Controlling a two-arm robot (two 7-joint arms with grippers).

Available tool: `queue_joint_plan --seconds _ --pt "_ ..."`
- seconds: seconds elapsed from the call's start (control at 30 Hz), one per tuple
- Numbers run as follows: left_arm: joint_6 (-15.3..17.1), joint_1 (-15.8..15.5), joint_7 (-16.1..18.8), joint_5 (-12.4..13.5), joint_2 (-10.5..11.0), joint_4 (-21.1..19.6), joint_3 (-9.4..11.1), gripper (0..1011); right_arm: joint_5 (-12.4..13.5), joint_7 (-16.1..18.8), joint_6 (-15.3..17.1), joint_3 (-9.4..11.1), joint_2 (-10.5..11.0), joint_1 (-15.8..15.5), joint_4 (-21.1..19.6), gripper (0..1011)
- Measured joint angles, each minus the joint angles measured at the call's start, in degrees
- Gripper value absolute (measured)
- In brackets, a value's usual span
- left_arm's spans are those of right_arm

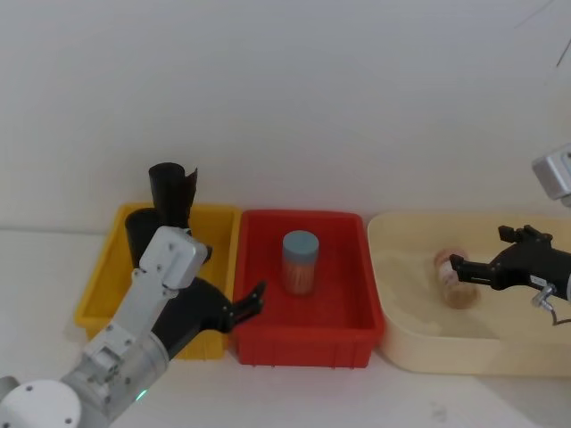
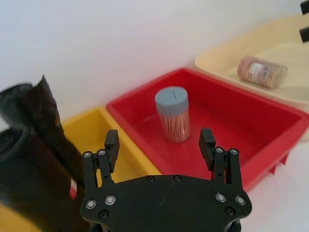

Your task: Pick up the garbage bag with the one hand and transfer it to the other hand.

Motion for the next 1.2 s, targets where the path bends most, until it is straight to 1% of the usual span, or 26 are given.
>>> queue_joint_plan --seconds 0.03,0.13,0.17,0.27,0.37,0.4,0.43,0.47,0.57,0.6,0.67,0.8,1.0,1.2 --pt "0.0 0.0 0.0 0.0 0.0 0.0 0.0 1002 0.0 0.0 0.0 0.0 0.0 0.0 0.0 1000" --pt "2.12 1.64 0.21 -0.72 0.88 -1.88 -0.94 1002 -0.03 0.03 0.02 -0.02 0.0 0.01 0.04 1000" --pt "3.05 2.67 0.51 -1.01 1.32 -2.97 -1.57 1001 -0.03 0.03 0.02 -0.03 0.0 0.01 0.04 1000" --pt "4.49 4.03 1.24 -1.41 1.79 -4.37 -2.43 1002 -0.05 0.05 0.04 -0.04 0.0 0.01 0.07 1000" --pt "6.5 6.33 2.73 -1.84 2.37 -6.61 -3.97 1002 -0.06 0.06 0.05 -0.06 0.0 0.01 0.09 1000" --pt "6.7 6.6 2.95 -1.87 2.42 -6.86 -4.16 1001 -0.07 0.06 0.05 -0.06 0.0 0.01 0.1 1000" --pt "7.33 7.67 3.63 -1.95 2.56 -7.82 -4.88 1001 -0.07 0.06 0.05 -0.07 0.0 0.01 0.11 1000" --pt "7.33 7.67 3.63 -1.95 2.56 -7.82 -4.88 1001 -0.07 0.06 0.05 -0.07 0.0 0.01 0.11 1000" --pt "8.55 9.31 5.22 -2.02 2.67 -9.28 -6.08 1002 -0.07 0.06 0.05 -0.07 0.0 0.01 0.13 1000" --pt "9.02 10.22 6.02 -2.03 2.67 -10.09 -6.77 1001 -0.07 0.06 0.05 -0.07 0.0 0.01 0.14 1000" --pt "9.37 10.81 6.78 -2.02 2.65 -10.63 -7.28 1001 -0.07 0.06 0.05 -0.07 0.0 0.01 0.14 1000" --pt "10.24 12.82 9.24 -1.9 2.37 -12.45 -9.28 1002 -0.07 0.06 0.05 -0.07 0.0 0.01 0.14 1000" --pt "10.94 14.14 11.18 -1.83 2.1 -13.83 -11.77 1002 -0.07 0.06 0.05 -0.07 0.0 0.01 0.14 1000" --pt "11.54 13.89 11.56 -1.99 2.07 -13.99 -13.3 1002 -0.07 0.06 0.05 -0.07 0.0 0.01 0.14 1000"
